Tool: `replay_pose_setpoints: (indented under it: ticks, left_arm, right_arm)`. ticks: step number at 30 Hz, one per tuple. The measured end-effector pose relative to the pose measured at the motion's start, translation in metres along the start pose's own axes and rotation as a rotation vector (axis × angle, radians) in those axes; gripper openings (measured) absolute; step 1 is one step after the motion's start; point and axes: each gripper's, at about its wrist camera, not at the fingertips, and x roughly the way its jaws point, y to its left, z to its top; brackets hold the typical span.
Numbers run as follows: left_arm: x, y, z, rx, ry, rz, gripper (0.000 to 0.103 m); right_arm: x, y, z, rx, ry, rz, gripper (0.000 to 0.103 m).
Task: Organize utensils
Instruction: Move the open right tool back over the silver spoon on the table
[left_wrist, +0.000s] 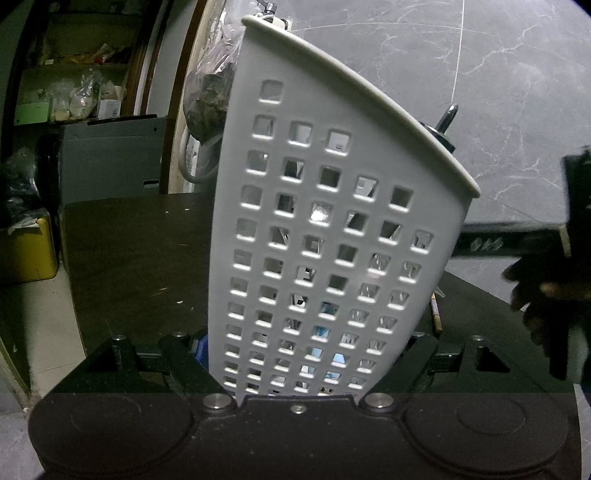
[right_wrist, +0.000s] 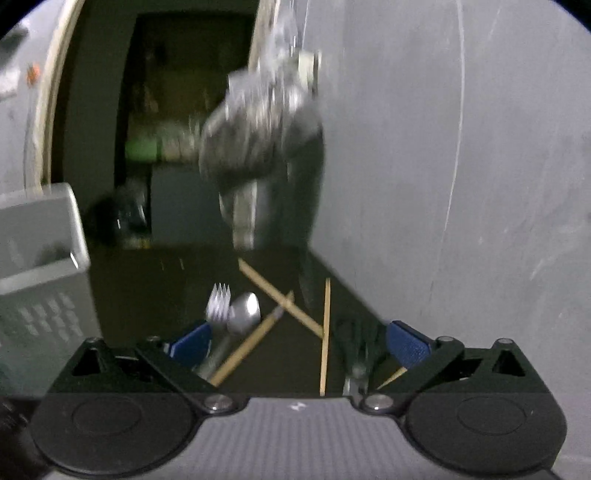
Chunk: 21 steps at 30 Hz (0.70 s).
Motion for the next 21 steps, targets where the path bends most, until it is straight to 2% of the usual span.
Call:
replay_pose_setpoints:
  ticks: [2, 7, 16, 19, 21]
  left_arm:
    - [0.0, 0.0, 0.0, 0.001, 0.001, 0.001, 0.082]
    - [0.001, 0.0, -0.001, 0.006, 0.005, 0.005, 0.082]
    - [0.003, -0.003, 0.002, 0.006, 0.013, 0.016, 0.081]
    - [0.003, -0.004, 0.003, 0.006, 0.015, 0.017, 0.081]
    - [0.003, -0.004, 0.003, 0.008, 0.016, 0.018, 0.081]
  right_arm:
    - [0.014, 0.003, -0.004, -0.003, 0.05, 0.011, 0.103]
    - [0.047, 0.021, -0.008, -0.043, 0.129, 0.107, 0.103]
    - [0.085, 0.053, -0.012, -0.135, 0.19, 0.114, 0.1]
    - [0.087, 0.05, -0.011, -0.119, 0.193, 0.145, 0.093]
    - [0.087, 0.048, -0.011, -0.105, 0.192, 0.158, 0.08]
